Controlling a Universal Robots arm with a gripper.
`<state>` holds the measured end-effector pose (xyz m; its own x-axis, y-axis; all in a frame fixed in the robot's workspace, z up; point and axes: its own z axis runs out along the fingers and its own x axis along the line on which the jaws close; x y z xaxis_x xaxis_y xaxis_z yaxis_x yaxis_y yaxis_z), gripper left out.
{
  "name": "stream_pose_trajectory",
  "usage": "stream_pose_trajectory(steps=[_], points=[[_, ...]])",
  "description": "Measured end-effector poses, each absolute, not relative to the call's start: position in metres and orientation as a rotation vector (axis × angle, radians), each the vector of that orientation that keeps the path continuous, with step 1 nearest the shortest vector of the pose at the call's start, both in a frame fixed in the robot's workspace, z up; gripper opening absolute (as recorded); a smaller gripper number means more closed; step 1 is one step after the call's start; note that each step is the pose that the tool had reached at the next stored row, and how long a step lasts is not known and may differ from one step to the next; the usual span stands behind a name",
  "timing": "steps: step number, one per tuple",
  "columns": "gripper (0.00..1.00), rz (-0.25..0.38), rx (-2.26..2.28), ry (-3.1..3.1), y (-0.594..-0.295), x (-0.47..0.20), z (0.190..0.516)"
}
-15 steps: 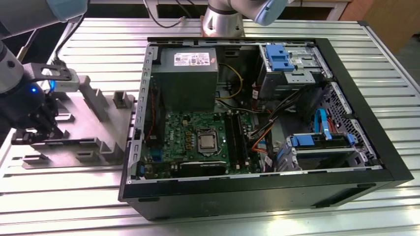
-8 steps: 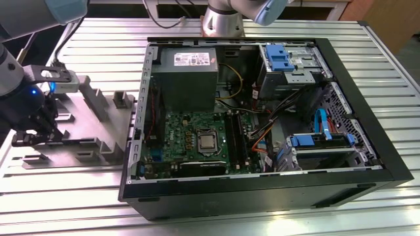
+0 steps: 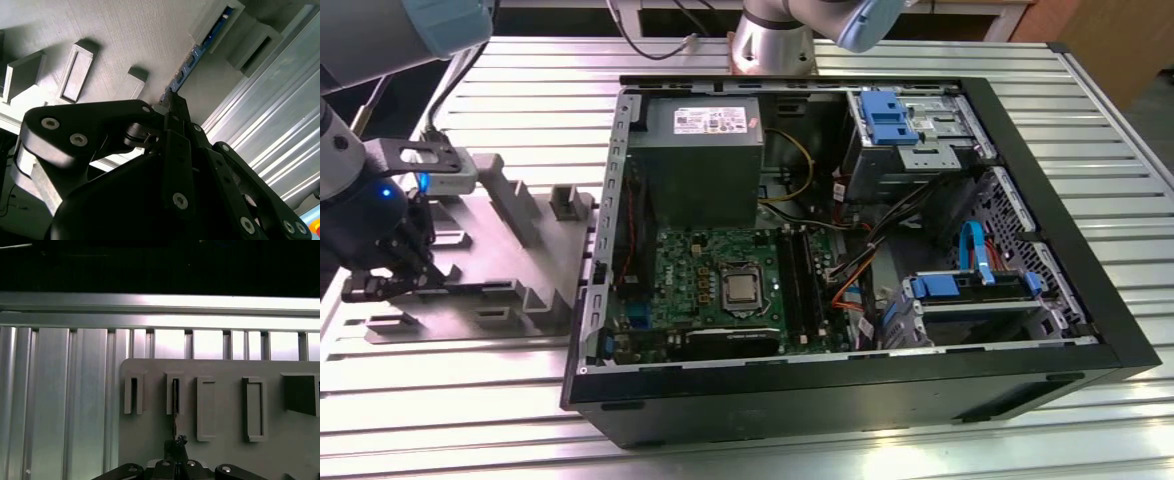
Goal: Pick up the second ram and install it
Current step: 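Pick up the second ram and move it above second insertion slot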
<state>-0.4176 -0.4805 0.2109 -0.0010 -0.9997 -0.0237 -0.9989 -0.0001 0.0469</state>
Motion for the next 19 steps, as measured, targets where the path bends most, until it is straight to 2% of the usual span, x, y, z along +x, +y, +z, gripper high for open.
stream_pose_trajectory(steps=[9,10,11,12,19], points=[[0.11,-0.078,2.209,-2.210,-0.4804,-0.4176,0.2107],[0.17,-0.078,2.209,-2.210,-0.4804,-0.4176,0.2107],[0.17,-0.078,2.209,-2.210,-0.4804,-0.4176,0.2107],[0.24,-0.078,2.209,-2.210,-0.4804,-0.4176,0.2107],[0.24,-0.078,2.230,-2.188,-0.4804,-0.4176,0.2070]])
